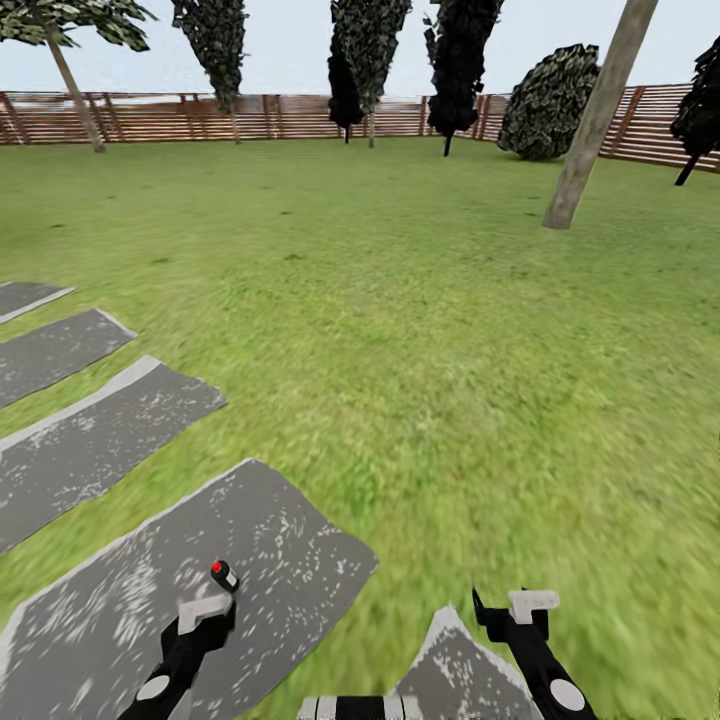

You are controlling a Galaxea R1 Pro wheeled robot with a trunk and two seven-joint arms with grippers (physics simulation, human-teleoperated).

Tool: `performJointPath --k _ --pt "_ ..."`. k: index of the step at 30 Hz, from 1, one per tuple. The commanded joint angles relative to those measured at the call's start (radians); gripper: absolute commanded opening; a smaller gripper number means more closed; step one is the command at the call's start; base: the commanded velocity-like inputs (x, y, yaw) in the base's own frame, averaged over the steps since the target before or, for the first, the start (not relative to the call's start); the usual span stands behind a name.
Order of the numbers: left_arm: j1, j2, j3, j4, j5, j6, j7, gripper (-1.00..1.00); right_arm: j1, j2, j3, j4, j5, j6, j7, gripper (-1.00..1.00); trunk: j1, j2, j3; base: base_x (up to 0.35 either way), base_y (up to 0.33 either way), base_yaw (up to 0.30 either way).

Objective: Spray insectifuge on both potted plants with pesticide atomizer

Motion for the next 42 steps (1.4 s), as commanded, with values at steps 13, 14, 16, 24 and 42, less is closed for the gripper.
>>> performJointPath --k 13,14,16,24,42 --pt "0.000 -0.001 -0.004 0.002 -0.002 -0.064 0.000 1.00 0.000 0.000 0.003 0.001 0.002 -0.004 0.004 1.00 0.006 -0.003 -0.059 0.000 0.000 0.000" --pt "-0.001 -0.001 -0.004 0.002 -0.002 -0.064 0.000 1.00 0.000 0.000 0.003 0.001 0.002 -0.004 0.004 1.00 0.006 -0.004 -0.063 0.000 0.000 0.000" --pt "-0.001 -0.001 -0.004 0.002 -0.002 -0.064 0.000 1.00 0.000 0.000 0.002 0.002 0.001 -0.005 0.004 1.00 0.007 -0.004 -0.071 0.000 0.000 0.000" --pt "-0.007 -0.001 -0.004 0.002 -0.004 -0.069 0.000 1.00 -0.001 0.000 0.000 0.002 0.000 -0.005 0.000 1.00 0.011 -0.006 -0.102 0.000 0.000 0.001" --pt "-0.009 -0.001 -0.005 0.004 -0.004 -0.072 0.000 1.00 0.000 0.000 0.000 0.002 0.000 -0.005 -0.002 1.00 0.015 -0.008 -0.155 0.001 0.000 0.080"
